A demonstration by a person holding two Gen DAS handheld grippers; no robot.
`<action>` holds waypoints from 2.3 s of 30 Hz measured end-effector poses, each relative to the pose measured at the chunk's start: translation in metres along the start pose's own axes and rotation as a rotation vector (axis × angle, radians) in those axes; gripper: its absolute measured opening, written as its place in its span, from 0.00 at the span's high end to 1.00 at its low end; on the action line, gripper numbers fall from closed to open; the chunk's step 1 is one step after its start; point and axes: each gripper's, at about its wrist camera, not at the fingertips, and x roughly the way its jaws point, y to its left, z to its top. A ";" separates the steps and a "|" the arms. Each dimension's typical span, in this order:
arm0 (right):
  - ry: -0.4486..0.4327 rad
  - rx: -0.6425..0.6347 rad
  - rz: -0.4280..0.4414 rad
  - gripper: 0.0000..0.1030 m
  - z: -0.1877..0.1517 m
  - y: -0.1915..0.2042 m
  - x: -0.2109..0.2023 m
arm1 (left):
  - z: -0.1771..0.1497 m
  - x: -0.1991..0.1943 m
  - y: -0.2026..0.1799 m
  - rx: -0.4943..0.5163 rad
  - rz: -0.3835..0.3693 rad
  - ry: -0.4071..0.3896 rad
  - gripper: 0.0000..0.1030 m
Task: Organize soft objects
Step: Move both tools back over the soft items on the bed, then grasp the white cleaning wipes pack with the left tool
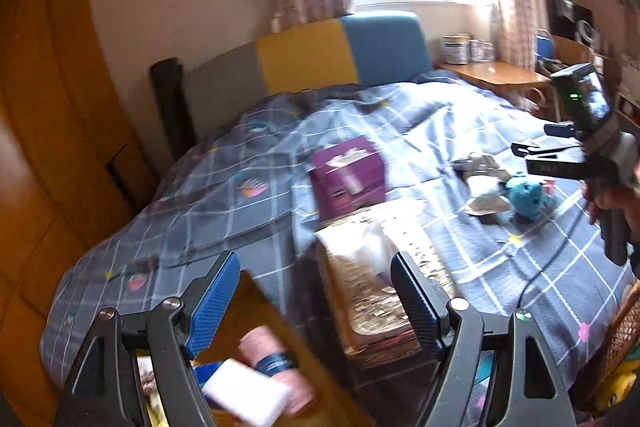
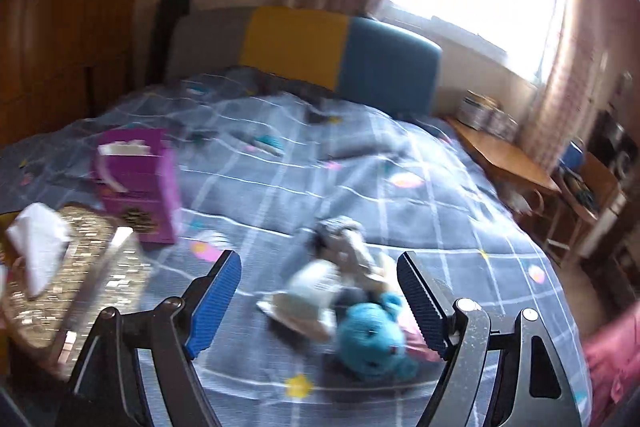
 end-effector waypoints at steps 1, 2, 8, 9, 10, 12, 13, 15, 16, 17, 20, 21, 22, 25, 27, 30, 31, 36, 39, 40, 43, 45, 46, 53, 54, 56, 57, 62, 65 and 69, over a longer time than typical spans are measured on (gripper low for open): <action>0.000 0.000 0.000 0.21 0.000 0.000 0.000 | 0.003 0.002 -0.006 0.015 -0.012 -0.003 0.23; 0.011 0.023 -0.020 0.21 -0.003 -0.013 0.006 | 0.007 0.004 -0.015 0.035 -0.025 -0.002 0.23; 0.089 0.268 -0.122 0.21 -0.030 -0.094 0.044 | 0.031 0.021 -0.057 0.092 -0.123 0.028 0.23; 0.127 0.317 -0.130 0.21 -0.035 -0.104 0.050 | 0.036 0.024 -0.064 0.094 -0.144 0.039 0.23; 0.150 0.366 -0.133 0.21 -0.038 -0.113 0.053 | 0.040 0.029 -0.071 0.092 -0.175 0.052 0.23; 0.151 0.414 -0.126 0.21 -0.039 -0.122 0.052 | 0.049 0.040 -0.085 0.072 -0.228 0.081 0.25; 0.150 0.444 -0.121 0.21 -0.040 -0.126 0.051 | 0.054 0.047 -0.093 0.061 -0.254 0.103 0.28; 0.176 0.513 -0.137 0.20 -0.047 -0.139 0.051 | 0.059 0.061 -0.106 0.041 -0.310 0.143 0.34; 0.176 0.513 -0.137 0.20 -0.047 -0.139 0.051 | 0.061 0.069 -0.113 0.028 -0.341 0.172 0.34; 0.188 0.565 -0.116 0.20 -0.049 -0.145 0.054 | 0.064 0.079 -0.123 0.015 -0.372 0.199 0.36; 0.203 0.600 -0.117 0.20 -0.053 -0.151 0.054 | 0.067 0.104 -0.145 0.017 -0.387 0.261 0.42; 0.214 0.640 -0.108 0.20 -0.056 -0.156 0.054 | 0.068 0.114 -0.152 0.008 -0.406 0.284 0.43; 0.220 0.662 -0.096 0.20 -0.058 -0.159 0.055 | 0.069 0.128 -0.159 -0.006 -0.418 0.315 0.43; 0.242 0.708 -0.070 0.20 -0.062 -0.164 0.058 | 0.072 0.160 -0.174 -0.030 -0.438 0.375 0.44; 0.250 0.726 -0.054 0.20 -0.064 -0.166 0.058 | 0.073 0.182 -0.185 -0.041 -0.444 0.419 0.44; 0.247 0.741 -0.036 0.20 -0.064 -0.167 0.057 | 0.078 0.209 -0.203 -0.023 -0.433 0.438 0.44; 0.247 0.741 -0.036 0.19 -0.064 -0.167 0.057 | 0.079 0.218 -0.210 -0.012 -0.433 0.444 0.44; 0.256 0.759 0.004 0.19 -0.065 -0.167 0.060 | 0.089 0.243 -0.235 0.036 -0.451 0.448 0.44; 0.261 0.767 0.020 0.19 -0.065 -0.166 0.061 | 0.093 0.256 -0.249 0.093 -0.442 0.439 0.43; 0.261 0.770 0.028 0.19 -0.065 -0.166 0.061 | 0.093 0.262 -0.253 0.109 -0.443 0.443 0.43; 0.263 0.774 0.034 0.19 -0.066 -0.166 0.061 | 0.093 0.279 -0.261 0.129 -0.444 0.460 0.43; 0.265 0.782 0.035 0.19 -0.067 -0.168 0.062 | 0.093 0.288 -0.263 0.142 -0.424 0.457 0.43; 0.267 0.786 0.038 0.19 -0.067 -0.168 0.062 | 0.092 0.293 -0.263 0.137 -0.431 0.466 0.44; 0.238 0.818 0.002 0.23 -0.069 -0.176 0.058 | 0.078 0.294 -0.252 0.053 -0.464 0.487 0.57; 0.231 0.829 -0.002 0.25 -0.070 -0.178 0.057 | 0.076 0.290 -0.249 0.045 -0.450 0.491 0.58; 0.230 0.845 -0.003 0.27 -0.071 -0.182 0.057 | 0.069 0.278 -0.239 0.015 -0.436 0.512 0.58; 0.235 0.849 -0.002 0.28 -0.071 -0.182 0.058 | 0.065 0.272 -0.234 -0.008 -0.440 0.522 0.58; 0.247 0.834 0.009 0.28 -0.071 -0.179 0.060 | 0.034 0.227 -0.223 -0.019 -0.422 0.538 0.58; 0.267 0.803 0.033 0.28 -0.071 -0.172 0.063 | 0.010 0.206 -0.219 -0.019 -0.387 0.542 0.58; 0.270 0.739 0.074 0.29 -0.064 -0.159 0.065 | -0.014 0.188 -0.212 -0.007 -0.334 0.491 0.58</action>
